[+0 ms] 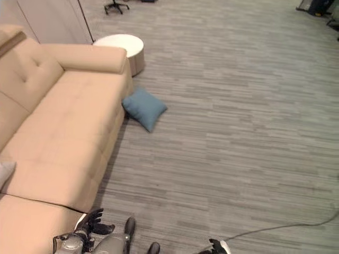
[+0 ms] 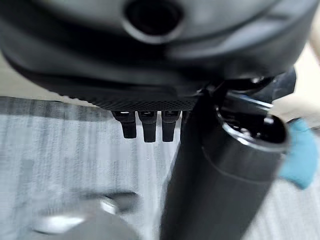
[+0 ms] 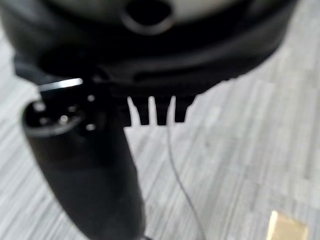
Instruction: Pick up all the scattered cushions and arrange them neatly on the sofa.
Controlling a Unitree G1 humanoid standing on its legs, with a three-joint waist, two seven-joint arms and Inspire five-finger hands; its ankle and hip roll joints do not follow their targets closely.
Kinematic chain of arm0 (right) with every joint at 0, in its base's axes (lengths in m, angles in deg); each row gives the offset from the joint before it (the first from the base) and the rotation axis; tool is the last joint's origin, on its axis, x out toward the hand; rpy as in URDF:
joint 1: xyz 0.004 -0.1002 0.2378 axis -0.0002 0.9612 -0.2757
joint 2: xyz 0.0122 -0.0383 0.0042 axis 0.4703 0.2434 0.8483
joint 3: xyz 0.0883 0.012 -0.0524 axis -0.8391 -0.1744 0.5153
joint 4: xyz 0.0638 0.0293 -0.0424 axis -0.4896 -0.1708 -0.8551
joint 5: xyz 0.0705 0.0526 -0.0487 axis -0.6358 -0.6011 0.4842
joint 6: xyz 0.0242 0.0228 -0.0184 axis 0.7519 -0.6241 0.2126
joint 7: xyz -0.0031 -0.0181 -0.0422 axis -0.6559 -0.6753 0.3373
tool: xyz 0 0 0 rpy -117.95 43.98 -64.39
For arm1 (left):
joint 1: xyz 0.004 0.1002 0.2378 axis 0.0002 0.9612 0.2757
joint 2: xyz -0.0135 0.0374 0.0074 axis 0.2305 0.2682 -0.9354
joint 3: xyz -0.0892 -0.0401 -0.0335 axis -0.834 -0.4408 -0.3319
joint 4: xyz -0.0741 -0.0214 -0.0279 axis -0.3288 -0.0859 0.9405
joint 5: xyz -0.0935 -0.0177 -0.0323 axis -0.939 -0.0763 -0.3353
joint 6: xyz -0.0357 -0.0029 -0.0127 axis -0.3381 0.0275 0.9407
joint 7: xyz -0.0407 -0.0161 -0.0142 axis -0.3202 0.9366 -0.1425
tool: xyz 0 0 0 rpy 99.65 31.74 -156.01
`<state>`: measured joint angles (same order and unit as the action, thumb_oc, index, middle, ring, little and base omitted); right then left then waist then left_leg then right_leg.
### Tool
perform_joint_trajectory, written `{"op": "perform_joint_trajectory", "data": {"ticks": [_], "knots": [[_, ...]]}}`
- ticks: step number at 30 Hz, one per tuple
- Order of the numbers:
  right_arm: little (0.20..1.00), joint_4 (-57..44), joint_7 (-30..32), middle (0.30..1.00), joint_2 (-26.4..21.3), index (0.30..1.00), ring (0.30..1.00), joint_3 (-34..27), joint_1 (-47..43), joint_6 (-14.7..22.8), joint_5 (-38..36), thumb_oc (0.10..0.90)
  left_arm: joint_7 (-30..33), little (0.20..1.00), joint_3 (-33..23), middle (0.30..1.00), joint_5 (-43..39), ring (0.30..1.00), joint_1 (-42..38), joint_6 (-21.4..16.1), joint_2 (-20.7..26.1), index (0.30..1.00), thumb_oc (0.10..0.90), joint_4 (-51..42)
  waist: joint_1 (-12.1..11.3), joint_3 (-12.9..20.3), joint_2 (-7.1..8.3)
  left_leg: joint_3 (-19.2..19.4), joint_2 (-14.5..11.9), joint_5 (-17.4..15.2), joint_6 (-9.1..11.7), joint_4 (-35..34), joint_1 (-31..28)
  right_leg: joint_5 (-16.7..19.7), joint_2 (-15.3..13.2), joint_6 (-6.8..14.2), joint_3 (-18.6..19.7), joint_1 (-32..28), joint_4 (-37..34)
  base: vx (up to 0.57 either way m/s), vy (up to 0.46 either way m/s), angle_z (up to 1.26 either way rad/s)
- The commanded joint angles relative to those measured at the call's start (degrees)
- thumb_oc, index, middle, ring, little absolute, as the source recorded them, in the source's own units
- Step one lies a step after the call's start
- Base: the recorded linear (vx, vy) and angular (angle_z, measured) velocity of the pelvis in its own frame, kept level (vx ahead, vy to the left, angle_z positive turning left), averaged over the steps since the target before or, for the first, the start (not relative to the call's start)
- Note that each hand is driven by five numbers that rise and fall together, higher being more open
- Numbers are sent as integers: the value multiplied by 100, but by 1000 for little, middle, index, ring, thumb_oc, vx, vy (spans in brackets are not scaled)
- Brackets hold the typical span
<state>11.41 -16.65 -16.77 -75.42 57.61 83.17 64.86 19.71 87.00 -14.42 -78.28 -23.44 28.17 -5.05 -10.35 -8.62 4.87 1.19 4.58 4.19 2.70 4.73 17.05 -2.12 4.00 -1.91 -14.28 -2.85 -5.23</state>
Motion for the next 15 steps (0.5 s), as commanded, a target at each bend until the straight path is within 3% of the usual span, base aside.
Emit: {"op": "perform_joint_trajectory", "data": {"ticks": [1,5,6,8,11,13,14,15], "knots": [[900,-311,167,900,-261,900,900,-72,173,146,-78,800,70,900,153,900,75,900,-145,-135,46,900,800,117,-232,95,-108,-115,-76,-259,-79,437,-172,-203,-515,750,-136,-351,211,183,30,-55],[900,-345,97,900,-134,900,900,-9,94,183,-8,800,53,900,45,900,67,900,-82,-122,153,900,800,174,-373,132,55,26,-162,-421,-192,338,-455,-319,-600,858,-159,-300,809,218,52,-39],[900,-412,40,900,-115,900,900,24,10,186,-2,800,42,900,18,900,50,900,-87,-107,247,900,800,134,-391,95,99,102,-234,-529,-279,317,-665,-107,-782,1110,-258,44,1640,189,76,-59],[900,-495,-19,900,-120,900,900,79,-128,159,51,800,42,900,33,900,39,900,-136,-94,306,900,800,76,-291,-29,9,143,-324,-657,-389,338,-874,255,-1003,1458,-411,533,2574,176,96,-55],[900,-530,-38,900,-114,900,900,86,-159,159,82,800,55,900,59,900,28,900,-138,-104,317,900,800,92,-235,-68,-131,204,-413,-732,-483,232,-1054,433,-1257,1594,-689,902,3239,89,72,-19],[900,-544,-49,900,-127,900,900,98,-133,137,135,800,58,900,52,900,21,900,-99,-105,302,900,800,94,-230,-61,-220,237,-451,-817,-517,19,-1319,420,-1688,1490,-1103,927,3025,261,47,9],[900,-555,-62,900,-159,900,900,105,-117,133,153,800,45,900,49,900,38,900,-94,-106,286,900,800,109,-259,-75,-236,192,-424,-892,-507,-140,-1515,338,-1799,1306,-1135,953,2441,326,-24,-18],[900,-556,-69,900,-172,900,900,99,-121,124,161,800,39,900,46,900,47,900,-89,-108,281,900,800,126,-226,-55,-225,144,-395,-911,-494,-172,-1556,412,-1825,1285,-1086,1055,2169,323,-60,-26]]}}
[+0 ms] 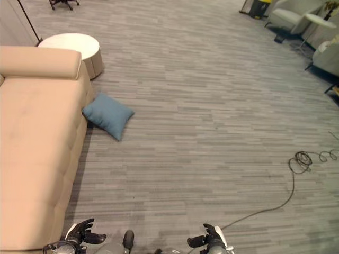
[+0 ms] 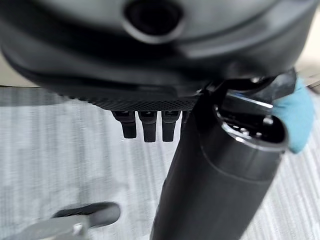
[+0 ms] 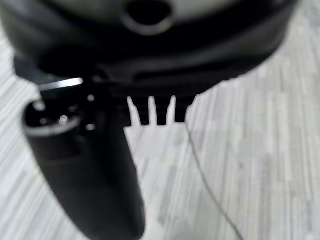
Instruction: Pick up all the scattered cushions and arrange them neatly on the sofa.
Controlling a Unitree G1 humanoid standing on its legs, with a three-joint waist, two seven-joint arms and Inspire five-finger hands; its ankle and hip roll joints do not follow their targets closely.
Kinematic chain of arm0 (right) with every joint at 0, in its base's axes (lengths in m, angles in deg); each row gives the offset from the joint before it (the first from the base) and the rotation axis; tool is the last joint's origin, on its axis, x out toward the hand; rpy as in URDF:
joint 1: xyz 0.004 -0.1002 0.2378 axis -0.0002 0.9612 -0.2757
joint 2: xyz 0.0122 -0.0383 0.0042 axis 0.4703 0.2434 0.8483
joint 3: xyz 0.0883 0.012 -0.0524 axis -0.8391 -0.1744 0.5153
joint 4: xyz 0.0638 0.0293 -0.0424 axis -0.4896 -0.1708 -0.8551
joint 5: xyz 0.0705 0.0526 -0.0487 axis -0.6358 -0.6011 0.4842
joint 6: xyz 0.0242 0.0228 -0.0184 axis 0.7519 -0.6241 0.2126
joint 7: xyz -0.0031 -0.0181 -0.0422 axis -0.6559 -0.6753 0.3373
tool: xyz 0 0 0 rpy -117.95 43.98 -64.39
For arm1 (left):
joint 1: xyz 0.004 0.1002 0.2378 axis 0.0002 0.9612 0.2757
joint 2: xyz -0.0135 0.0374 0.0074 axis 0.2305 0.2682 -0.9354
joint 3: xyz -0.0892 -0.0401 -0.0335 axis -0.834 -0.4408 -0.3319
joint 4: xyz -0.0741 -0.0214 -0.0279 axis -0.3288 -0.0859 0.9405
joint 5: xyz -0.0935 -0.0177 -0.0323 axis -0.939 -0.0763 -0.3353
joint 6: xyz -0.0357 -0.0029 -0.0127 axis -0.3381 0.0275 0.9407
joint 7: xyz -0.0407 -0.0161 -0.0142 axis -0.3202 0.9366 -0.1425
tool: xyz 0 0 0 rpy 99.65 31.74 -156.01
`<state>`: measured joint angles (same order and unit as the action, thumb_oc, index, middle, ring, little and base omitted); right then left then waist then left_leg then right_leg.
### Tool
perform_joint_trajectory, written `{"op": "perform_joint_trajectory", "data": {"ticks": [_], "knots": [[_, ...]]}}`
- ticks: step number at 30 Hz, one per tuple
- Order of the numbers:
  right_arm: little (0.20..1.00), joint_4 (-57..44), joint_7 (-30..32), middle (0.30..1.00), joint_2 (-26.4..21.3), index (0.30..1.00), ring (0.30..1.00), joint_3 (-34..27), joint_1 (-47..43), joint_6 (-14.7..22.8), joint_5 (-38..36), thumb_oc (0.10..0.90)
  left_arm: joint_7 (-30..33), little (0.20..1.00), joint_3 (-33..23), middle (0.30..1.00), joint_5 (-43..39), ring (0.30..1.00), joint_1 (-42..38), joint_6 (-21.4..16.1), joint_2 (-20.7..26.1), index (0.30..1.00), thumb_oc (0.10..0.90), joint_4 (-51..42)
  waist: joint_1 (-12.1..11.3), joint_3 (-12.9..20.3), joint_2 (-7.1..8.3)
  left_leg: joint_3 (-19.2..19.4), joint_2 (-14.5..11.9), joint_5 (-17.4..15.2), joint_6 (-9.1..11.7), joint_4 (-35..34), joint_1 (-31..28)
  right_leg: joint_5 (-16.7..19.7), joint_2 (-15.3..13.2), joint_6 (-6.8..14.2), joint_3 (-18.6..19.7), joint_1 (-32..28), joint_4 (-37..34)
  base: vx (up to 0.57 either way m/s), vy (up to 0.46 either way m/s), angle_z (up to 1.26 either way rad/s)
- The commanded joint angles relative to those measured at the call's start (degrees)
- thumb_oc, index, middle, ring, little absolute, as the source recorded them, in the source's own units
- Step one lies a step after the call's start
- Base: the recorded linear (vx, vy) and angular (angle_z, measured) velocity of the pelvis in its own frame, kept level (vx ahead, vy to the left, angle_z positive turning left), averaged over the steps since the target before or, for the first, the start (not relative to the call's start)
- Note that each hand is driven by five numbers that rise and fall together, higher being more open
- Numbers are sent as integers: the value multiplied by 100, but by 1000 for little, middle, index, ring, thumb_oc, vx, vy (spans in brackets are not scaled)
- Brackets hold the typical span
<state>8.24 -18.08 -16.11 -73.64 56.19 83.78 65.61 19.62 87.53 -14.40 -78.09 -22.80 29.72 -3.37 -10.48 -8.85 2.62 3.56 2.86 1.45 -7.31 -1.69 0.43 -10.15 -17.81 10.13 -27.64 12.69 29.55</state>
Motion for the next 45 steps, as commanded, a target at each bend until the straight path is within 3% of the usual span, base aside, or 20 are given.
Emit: {"op": "perform_joint_trajectory", "data": {"ticks": [1,3,5,7,9,11,12,14,16,18,19,24,30,32,33,35,38,41,44,45], "knots": [[900,-230,72,900,-255,900,900,-88,21,47,93,800,41,900,-5,900,74,900,-105,-171,109,900,800,-2,-178,-32,7,-136,-215,-688,546,425,12,1331,296,101,325,-368,-1686,319,-94,-20],[900,-225,72,900,-268,900,900,-93,42,45,95,800,59,900,14,900,135,900,-121,-195,77,900,800,92,-77,-39,1,-277,-218,-819,625,334,-187,1634,223,170,585,-113,-2299,357,-97,-15],[900,-234,65,900,-278,900,900,-101,96,54,55,800,79,900,50,900,165,900,-171,-204,73,900,800,147,8,-58,21,-468,-182,-969,671,334,-370,1680,419,179,938,-98,-2446,363,-91,3],[900,-214,71,900,-279,900,900,-48,206,59,106,800,106,900,74,900,137,900,-143,-242,-15,900,800,153,99,43,114,-571,-265,-1172,776,506,-494,1720,496,109,852,-221,-2540,400,-168,62],[900,-212,75,900,-289,900,900,-64,225,82,65,800,97,900,84,900,132,900,-150,-223,-33,900,800,134,96,71,75,-610,-387,-1196,885,722,-477,1628,602,41,745,-353,-2603,285,-177,90],[900,-212,81,900,-284,900,900,-66,202,117,-10,800,64,900,114,900,111,900,-183,-205,-41,900,800,103,109,92,78,-607,-467,-1036,1023,1124,-286,1552,654,-52,602,-459,-2652,162,-177,59],[900,-253,147,900,-293,900,900,-60,127,145,-163,800,49,900,191,900,70,900,-271,-188,-28,900,800,-18,70,-1,113,-480,-659,-761,1144,2181,390,1413,694,-216,379,-652,-2744,83,-180,48],[900,-307,202,900,-348,900,900,-33,72,185,-254,800,52,900,231,900,-8,900,-344,-182,1,900,800,-170,-31,-128,109,-244,-893,-590,1099,3086,893,1231,825,-409,201,-924,-2870,135,-192,47],[900,-294,215,900,-350,900,900,-40,62,154,-294,800,64,900,248,900,-81,900,-377,-193,19,900,800,-234,-94,-207,135,-144,-907,-646,1044,3377,1260,1083,907,-470,134,-1093,-2961,151,-100,44],[900,-283,213,900,-347,900,900,-45,63,151,-309,800,62,900,242,900,-108,900,-398,-204,29,900,800,-237,-133,-232,170,-115,-846,-706,1020,3318,1418,1018,952,-473,112,-1187,-3013,210,-47,13],[900,-263,238,900,-346,900,900,-62,73,141,-324,800,64,900,264,900,-60,900,-426,-181,29,900,800,-196,-189,-211,184,74,-908,-978,1044,2813,1510,827,1099,-428,80,-1415,-3115,328,-8,11],[900,-239,312,900,-276,900,900,-118,135,125,-364,800,82,900,243,900,75,900,-464,-164,73,900,800,-165,-259,-113,232,846,-1016,122,1210,1312,1931,549,1280,-408,-186,-1829,-3180,308,71,57],[900,-238,178,900,-76,900,900,-95,116,129,-261,800,42,900,58,900,-107,900,-275,-183,245,900,800,-265,-388,94,485,616,-615,-370,840,1175,1249,517,899,-60,-16,-1834,-1959,319,232,-24],[900,-258,136,900,-72,900,900,-120,90,122,-268,800,19,900,68,900,-89,900,-278,-173,289,900,800,-306,-394,101,479,665,-579,-325,716,1129,1171,725,746,-17,-58,-1664,-1594,124,210,3],[900,-287,91,900,-65,900,900,-119,20,125,-270,800,7,900,103,900,-53,900,-277,-164,347,900,800,-381,-352,68,423,614,-494,-487,560,1120,958,1068,534,125,39,-1472,-866,217,231,10],[900,-298,65,900,-58,900,900,-103,-26,136,-275,800,21,900,125,900,-32,900,-289,-178,396,900,800,-378,-287,40,301,502,-471,-570,463,1002,738,1277,472,182,240,-1115,-281,251,212,20],[900,-315,52,900,-80,900,900,-77,-56,133,-261,800,30,900,135,900,-31,900,-291,-190,400,900,800,-370,-225,4,210,337,-415,-633,443,874,507,1214,469,94,360,-789,-403,203,51,36],[900,-376,30,900,-142,900,900,-46,-123,134,-261,800,14,900,128,900,83,900,-296,-206,301,900,800,-92,-76,-83,149,105,-275,-881,533,723,83,1371,358,57,291,-418,-1977,383,-50,65],[900,-381,23,900,-168,900,900,-68,-128,129,-261,800,32,900,121,900,139,900,-322,-220,261,900,800,48,63,-115,124,-109,-226,-958,595,659,-98,1651,393,158,584,-144,-2428,268,-44,37],[900,-400,15,900,-197,900,900,-74,-107,142,-266,800,15,900,175,900,206,900,-349,-239,228,900,800,136,172,-121,115,-263,-187,-1077,647,656,-233,1694,509,186,904,-127,-2614,269,-48,60]]}}
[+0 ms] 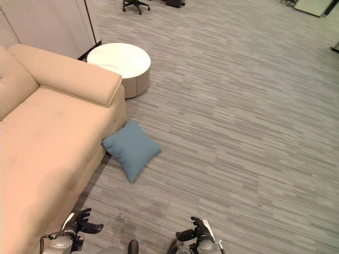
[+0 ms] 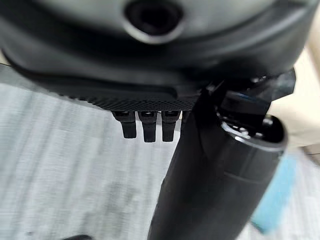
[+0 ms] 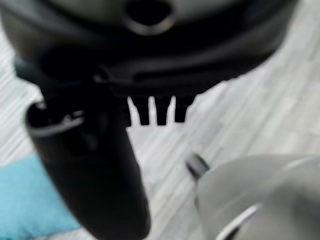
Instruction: Pick up all the scattered cushions and arrange them neatly on the sofa.
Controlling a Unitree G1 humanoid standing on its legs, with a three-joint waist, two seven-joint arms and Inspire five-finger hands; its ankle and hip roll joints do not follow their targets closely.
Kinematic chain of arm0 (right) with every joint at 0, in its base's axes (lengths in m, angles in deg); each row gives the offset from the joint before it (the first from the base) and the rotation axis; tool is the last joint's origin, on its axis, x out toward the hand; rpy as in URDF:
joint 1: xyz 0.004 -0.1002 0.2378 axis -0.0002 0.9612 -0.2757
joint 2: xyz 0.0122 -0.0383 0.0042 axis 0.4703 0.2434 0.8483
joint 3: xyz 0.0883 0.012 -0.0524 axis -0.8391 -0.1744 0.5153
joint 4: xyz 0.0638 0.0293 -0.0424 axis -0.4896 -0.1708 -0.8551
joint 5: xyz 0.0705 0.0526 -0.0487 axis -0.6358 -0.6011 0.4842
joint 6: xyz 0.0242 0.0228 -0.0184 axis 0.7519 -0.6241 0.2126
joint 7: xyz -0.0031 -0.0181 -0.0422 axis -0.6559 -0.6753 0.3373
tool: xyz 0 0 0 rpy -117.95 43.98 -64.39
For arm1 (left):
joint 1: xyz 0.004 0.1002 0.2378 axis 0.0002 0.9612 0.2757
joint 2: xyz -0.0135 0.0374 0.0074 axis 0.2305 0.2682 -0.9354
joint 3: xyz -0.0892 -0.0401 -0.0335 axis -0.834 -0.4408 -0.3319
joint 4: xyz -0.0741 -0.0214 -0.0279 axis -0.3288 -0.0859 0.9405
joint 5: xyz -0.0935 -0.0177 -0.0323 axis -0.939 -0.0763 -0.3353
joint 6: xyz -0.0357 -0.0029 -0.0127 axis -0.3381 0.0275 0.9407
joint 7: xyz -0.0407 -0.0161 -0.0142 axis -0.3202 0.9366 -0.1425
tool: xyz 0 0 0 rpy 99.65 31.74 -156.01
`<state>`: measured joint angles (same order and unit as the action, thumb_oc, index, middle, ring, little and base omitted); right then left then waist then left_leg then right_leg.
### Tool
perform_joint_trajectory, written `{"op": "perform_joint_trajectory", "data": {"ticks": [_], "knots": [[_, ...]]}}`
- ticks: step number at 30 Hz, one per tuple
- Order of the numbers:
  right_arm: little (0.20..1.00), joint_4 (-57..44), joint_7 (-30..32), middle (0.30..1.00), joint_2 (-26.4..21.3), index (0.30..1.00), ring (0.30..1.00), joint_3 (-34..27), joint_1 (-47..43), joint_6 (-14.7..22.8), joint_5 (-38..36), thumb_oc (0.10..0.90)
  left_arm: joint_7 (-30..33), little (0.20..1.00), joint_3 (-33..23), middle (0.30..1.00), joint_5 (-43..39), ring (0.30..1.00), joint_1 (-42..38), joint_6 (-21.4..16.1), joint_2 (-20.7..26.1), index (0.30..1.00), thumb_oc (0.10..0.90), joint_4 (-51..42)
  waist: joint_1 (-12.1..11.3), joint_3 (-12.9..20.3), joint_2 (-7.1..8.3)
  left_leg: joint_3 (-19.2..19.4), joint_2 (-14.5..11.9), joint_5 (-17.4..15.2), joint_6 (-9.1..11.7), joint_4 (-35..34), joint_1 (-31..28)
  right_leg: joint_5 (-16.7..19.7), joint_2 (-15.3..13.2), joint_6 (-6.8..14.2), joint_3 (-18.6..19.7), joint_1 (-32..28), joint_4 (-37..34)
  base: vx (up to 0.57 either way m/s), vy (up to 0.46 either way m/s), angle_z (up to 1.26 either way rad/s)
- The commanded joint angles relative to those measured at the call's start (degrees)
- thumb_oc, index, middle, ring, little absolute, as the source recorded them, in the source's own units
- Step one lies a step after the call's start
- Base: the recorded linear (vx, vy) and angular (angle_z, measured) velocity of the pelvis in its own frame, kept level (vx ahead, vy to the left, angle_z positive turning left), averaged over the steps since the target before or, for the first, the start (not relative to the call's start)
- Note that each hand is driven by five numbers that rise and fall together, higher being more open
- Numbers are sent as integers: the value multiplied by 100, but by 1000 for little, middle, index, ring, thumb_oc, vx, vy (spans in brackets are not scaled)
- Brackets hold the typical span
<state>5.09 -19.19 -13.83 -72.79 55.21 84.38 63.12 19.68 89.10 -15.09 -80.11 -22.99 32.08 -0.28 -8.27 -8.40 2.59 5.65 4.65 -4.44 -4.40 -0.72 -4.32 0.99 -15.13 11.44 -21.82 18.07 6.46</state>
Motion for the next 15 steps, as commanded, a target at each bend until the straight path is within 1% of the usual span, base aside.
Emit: {"op": "perform_joint_trajectory", "data": {"ticks": [1,2,3,4,5,6,7,8,9,10,11,12,13,14,15], "knots": [[900,-82,121,900,-436,900,900,-158,4,86,-12,800,22,900,43,900,332,900,-143,-220,-26,900,800,-138,-9,-120,159,-506,-329,-534,370,557,198,614,243,37,352,-682,-335,389,-88,72],[900,-66,123,900,-449,900,900,-158,39,94,-7,800,12,900,56,900,358,900,-136,-214,-49,900,800,-108,13,-60,173,-550,-353,-604,417,593,129,600,271,10,327,-745,-344,333,-114,73],[900,-47,130,900,-466,900,900,-171,82,105,-30,800,14,900,71,900,356,900,-117,-210,-76,900,800,-100,32,-16,137,-591,-456,-675,502,674,49,540,352,-46,267,-835,-319,313,-134,59],[900,-33,126,900,-472,900,900,-178,103,101,-38,800,10,900,73,900,341,900,-94,-206,-95,900,800,-100,46,28,149,-631,-488,-621,566,748,77,519,359,-79,211,-869,-315,284,-171,63],[900,-12,135,900,-496,900,900,-169,114,128,-73,800,-5,900,90,900,319,900,-96,-198,-120,900,800,-94,38,50,109,-653,-612,-534,695,994,146,450,454,-153,107,-994,-352,142,-116,46],[900,-11,135,900,-493,900,900,-169,111,128,-73,800,-5,900,89,900,319,900,-98,-198,-117,900,800,-94,59,65,130,-670,-589,-507,690,986,176,460,429,-151,93,-974,-356,192,-219,41],[900,-3,160,900,-508,900,900,-174,111,163,-139,800,-20,900,88,900,270,900,-100,-186,-146,900,800,-119,3,42,126,-674,-771,-323,845,1615,443,337,558,-292,-24,-1190,-445,147,-214,26],[900,-9,177,900,-529,900,900,-171,105,188,-184,800,-25,900,106,900,242,900,-126,-185,-156,900,800,-134,-15,9,147,-666,-846,-144,919,2087,716,276,606,-380,-81,-1301,-508,199,-343,39],[900,-35,240,900,-584,900,900,-166,73,213,-251,800,-17,900,132,900,172,900,-202,-174,-172,900,800,-201,-34,-83,218,-545,-1016,181,913,2889,1259,170,657,-542,-233,-1454,-633,137,-285,28],[900,-9,235,900,-603,900,900,-149,75,171,-272,800,-4,900,123,900,114,900,-208,-157,-177,900,800,-247,-106,-161,232,-402,-1159,146,853,3248,1466,42,751,-634,-285,-1620,-725,96,-213,24],[900,-9,235,900,-603,900,900,-149,74,171,-272,800,-4,900,123,900,114,900,-208,-157,-177,900,800,-247,-104,-159,229,-406,-1162,142,854,3257,1472,42,754,-635,-288,-1619,-726,79,-110,21],[900,23,227,900,-609,900,900,-131,76,162,-276,800,-1,900,132,900,107,900,-225,-160,-197,900,800,-235,-142,-189,244,-388,-1116,63,814,3251,1615,-8,784,-638,-314,-1683,-771,135,-43,17],[900,51,234,900,-610,900,900,-131,79,159,-267,800,10,900,148,900,108,900,-235,-164,-217,900,800,-231,-194,-195,285,-351,-946,-135,764,2907,1788,-62,806,-600,-358,-1794,-851,182,-46,12],[900,77,240,900,-606,900,900,-139,89,155,-263,800,17,900,150,900,117,900,-230,-159,-225,900,800,-214,-218,-183,312,-309,-885,-221,750,2692,1858,-83,803,-576,-367,-1829,-881,223,1,-5],[900,101,252,900,-600,900,900,-133,98,153,-260,800,21,900,144,900,148,900,-220,-158,-237,900,800,-179,-242,-162,306,-223,-809,-169,751,2263,1917,-114,829,-545,-413,-1873,-927,173,33,11]]}}
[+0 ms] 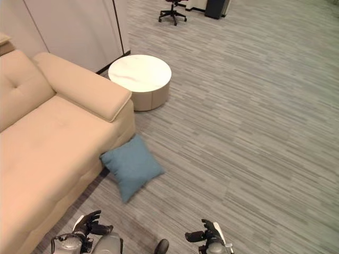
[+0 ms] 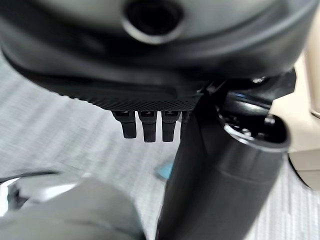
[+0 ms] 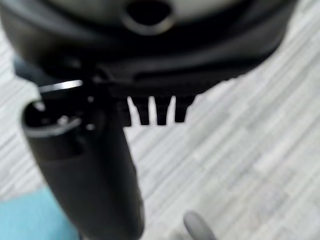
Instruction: Pick up all the scattered cushions and arrange them neatly on the sofa.
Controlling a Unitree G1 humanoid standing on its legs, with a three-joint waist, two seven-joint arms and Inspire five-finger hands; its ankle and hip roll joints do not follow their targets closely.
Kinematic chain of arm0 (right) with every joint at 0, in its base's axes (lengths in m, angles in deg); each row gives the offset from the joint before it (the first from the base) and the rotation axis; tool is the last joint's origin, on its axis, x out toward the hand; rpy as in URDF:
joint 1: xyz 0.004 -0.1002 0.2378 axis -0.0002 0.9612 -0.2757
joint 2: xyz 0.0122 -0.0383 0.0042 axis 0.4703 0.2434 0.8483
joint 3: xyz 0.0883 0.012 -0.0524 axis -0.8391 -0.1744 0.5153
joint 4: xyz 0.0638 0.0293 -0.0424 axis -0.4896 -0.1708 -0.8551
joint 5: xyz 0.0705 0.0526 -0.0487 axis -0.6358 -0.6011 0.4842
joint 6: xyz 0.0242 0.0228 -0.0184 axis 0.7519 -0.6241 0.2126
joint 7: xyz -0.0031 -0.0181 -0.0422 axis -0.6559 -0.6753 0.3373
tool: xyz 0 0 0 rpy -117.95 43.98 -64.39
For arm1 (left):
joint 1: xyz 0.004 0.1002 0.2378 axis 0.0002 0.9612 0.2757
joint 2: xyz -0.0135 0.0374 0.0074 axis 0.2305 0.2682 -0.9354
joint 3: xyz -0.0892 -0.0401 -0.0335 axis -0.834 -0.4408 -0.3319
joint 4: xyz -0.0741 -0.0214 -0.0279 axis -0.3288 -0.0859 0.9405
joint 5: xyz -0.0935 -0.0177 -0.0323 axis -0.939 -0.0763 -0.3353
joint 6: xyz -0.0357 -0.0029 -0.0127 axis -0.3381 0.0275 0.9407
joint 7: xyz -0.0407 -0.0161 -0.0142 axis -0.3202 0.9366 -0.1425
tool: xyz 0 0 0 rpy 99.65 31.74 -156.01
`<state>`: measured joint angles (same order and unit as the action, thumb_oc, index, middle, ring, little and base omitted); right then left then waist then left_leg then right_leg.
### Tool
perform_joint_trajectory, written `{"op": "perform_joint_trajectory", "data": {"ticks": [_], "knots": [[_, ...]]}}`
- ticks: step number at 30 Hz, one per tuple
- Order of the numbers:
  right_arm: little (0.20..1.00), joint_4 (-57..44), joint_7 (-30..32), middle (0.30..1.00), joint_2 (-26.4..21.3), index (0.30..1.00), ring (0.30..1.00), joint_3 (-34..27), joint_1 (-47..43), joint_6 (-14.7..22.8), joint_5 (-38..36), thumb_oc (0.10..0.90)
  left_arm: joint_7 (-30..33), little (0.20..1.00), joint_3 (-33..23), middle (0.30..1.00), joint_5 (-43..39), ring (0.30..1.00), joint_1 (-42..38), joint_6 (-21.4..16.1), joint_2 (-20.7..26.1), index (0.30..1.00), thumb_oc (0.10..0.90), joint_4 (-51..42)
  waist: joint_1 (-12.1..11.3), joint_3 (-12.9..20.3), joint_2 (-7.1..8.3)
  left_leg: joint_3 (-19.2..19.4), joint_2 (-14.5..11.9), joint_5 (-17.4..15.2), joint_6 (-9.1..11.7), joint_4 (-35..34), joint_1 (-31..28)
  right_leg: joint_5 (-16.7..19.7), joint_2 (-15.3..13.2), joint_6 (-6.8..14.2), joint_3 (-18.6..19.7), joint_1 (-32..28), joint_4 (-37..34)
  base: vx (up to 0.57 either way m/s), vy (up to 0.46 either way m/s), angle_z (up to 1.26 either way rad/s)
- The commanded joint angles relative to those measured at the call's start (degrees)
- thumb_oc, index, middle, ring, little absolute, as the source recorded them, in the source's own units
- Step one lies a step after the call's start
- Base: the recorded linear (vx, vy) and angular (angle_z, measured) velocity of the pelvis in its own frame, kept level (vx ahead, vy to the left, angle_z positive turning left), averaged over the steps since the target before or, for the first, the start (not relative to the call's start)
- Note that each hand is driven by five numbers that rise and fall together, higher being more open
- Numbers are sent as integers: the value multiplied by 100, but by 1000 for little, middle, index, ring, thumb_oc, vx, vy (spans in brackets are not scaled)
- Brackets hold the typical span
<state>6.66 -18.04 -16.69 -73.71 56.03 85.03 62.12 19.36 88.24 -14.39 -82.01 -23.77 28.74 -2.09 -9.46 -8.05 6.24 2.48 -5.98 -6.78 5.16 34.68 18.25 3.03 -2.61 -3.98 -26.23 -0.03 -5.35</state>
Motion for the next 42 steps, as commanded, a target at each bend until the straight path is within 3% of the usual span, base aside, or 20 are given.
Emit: {"op": "perform_joint_trajectory", "data": {"ticks": [1,3,5,11,12,13,14,15,18,19,20,21,26,27,28,29,31,37,39,42], "knots": [[900,-50,149,900,-308,900,900,-49,25,91,-167,800,57,900,223,900,107,900,-19,-81,93,900,800,27,-156,-182,-65,181,289,211,-199,-1634,-291,-347,-374,1014,13,-124,217,169,56,23],[900,-59,171,900,-291,900,900,-67,30,104,-215,800,52,900,208,900,170,900,-2,-83,110,900,800,62,-198,-169,-116,426,238,644,-142,-2123,-149,-444,-261,1029,-51,-235,170,117,43,19],[900,-62,172,900,-279,900,900,-68,36,90,-237,800,44,900,195,900,189,900,20,-67,134,900,800,62,-234,-155,-122,588,170,603,-85,-2112,-102,-549,-182,1030,-9,-360,128,190,23,16],[900,-88,73,900,-121,900,900,-33,55,103,-157,800,22,900,-44,900,170,900,220,-28,287,900,800,181,-425,-11,21,456,461,631,-304,-2641,-606,-682,-262,1105,-94,-344,688,148,125,-10],[900,-88,18,900,-95,900,900,-37,-31,106,-121,800,20,900,-153,900,118,900,253,-28,384,900,800,180,-480,-2,-12,414,483,532,-443,-2734,-866,-727,-543,1261,-145,-79,1686,105,132,-5],[900,-87,18,900,-95,900,900,-37,-32,106,-121,800,20,900,-153,900,118,900,253,-27,384,900,800,180,-481,-2,-10,417,486,532,-445,-2734,-866,-732,-549,1263,-143,-74,1697,170,199,-17],[900,-135,-7,900,-81,900,900,-36,-88,123,-120,800,35,900,-140,900,114,900,202,-43,451,900,800,161,-424,-51,-95,302,506,487,-535,-2783,-1015,-627,-678,1359,38,224,2370,106,84,0],[900,-159,-24,900,-82,900,900,-56,-110,132,-147,800,51,900,-110,900,95,900,192,-65,453,900,800,114,-367,-74,-138,201,551,463,-574,-2835,-1107,-593,-658,1367,271,359,2470,141,83,26],[900,-205,-15,900,-152,900,900,-58,-167,154,-237,800,71,900,22,900,70,900,103,-113,402,900,800,64,-213,-83,-228,-231,682,446,-605,-2964,-1192,-612,-525,1278,1256,544,1797,174,-73,102],[900,-240,3,900,-178,900,900,-66,-170,159,-292,800,87,900,94,900,77,900,40,-116,368,900,800,74,-67,-68,-254,-548,760,445,-610,-3010,-1218,-545,-383,1282,1983,675,1610,205,-109,116],[900,-247,-4,900,-191,900,900,-65,-156,158,-320,800,91,900,138,900,79,900,21,-119,338,900,800,99,26,-52,-270,-704,778,442,-597,-3044,-1243,-498,-322,1280,2289,738,1537,229,-191,165],[900,-267,0,900,-211,900,900,-43,-145,143,-330,800,98,900,211,900,47,900,-2,-127,298,900,800,151,93,-74,-273,-905,773,441,-541,-3074,-1273,-363,-378,1293,2297,771,1359,187,-265,196],[900,-278,3,900,-349,900,900,-12,-152,226,-292,800,74,900,186,900,-128,900,-75,-144,87,900,800,278,151,-102,-265,-1182,550,659,-120,-3032,-949,-386,-377,1125,1332,321,560,65,-283,104],[900,-286,26,900,-402,900,900,-26,-163,234,-300,800,69,900,204,900,-152,900,-81,-152,49,900,800,278,172,-141,-273,-1064,542,683,-111,-2937,-821,-383,-401,1106,1184,281,503,-62,-194,130],[900,-289,23,900,-471,900,900,-46,-117,214,-311,800,56,900,190,900,-125,900,-39,-142,-4,900,800,249,240,-155,-288,-222,404,646,-171,-2787,-740,-403,-439,1067,831,152,392,-34,-119,135],[900,-279,15,900,-478,900,900,-60,-76,204,-317,800,47,900,173,900,-103,900,-3,-135,-5,900,800,242,281,-124,-296,123,333,637,-209,-2803,-769,-418,-438,1062,687,103,365,4,-92,101],[900,-254,12,900,-469,900,900,-88,-21,187,-329,800,30,900,159,900,-50,900,51,-106,-17,900,800,231,312,-79,-302,532,284,642,-222,-2805,-800,-434,-435,1059,491,15,327,34,-21,95],[900,-227,-17,900,-378,900,900,-61,-34,174,-300,800,9,900,68,900,-35,900,106,-72,52,900,800,250,216,-8,-211,496,320,561,-250,-2815,-884,-497,-442,1072,338,-125,391,89,37,21],[900,-320,-64,900,-299,900,900,-14,-113,157,-238,800,7,900,-20,900,-80,900,130,-69,153,900,800,207,43,-23,-156,255,431,461,-382,-2950,-994,-568,-577,1173,402,53,984,60,162,-8],[900,-442,-92,900,-266,900,900,42,-225,164,-221,800,15,900,-45,900,-120,900,99,-74,274,900,800,151,42,-113,-181,169,468,445,-530,-2990,-1061,-445,-798,1287,570,512,1848,11,182,-47]]}}
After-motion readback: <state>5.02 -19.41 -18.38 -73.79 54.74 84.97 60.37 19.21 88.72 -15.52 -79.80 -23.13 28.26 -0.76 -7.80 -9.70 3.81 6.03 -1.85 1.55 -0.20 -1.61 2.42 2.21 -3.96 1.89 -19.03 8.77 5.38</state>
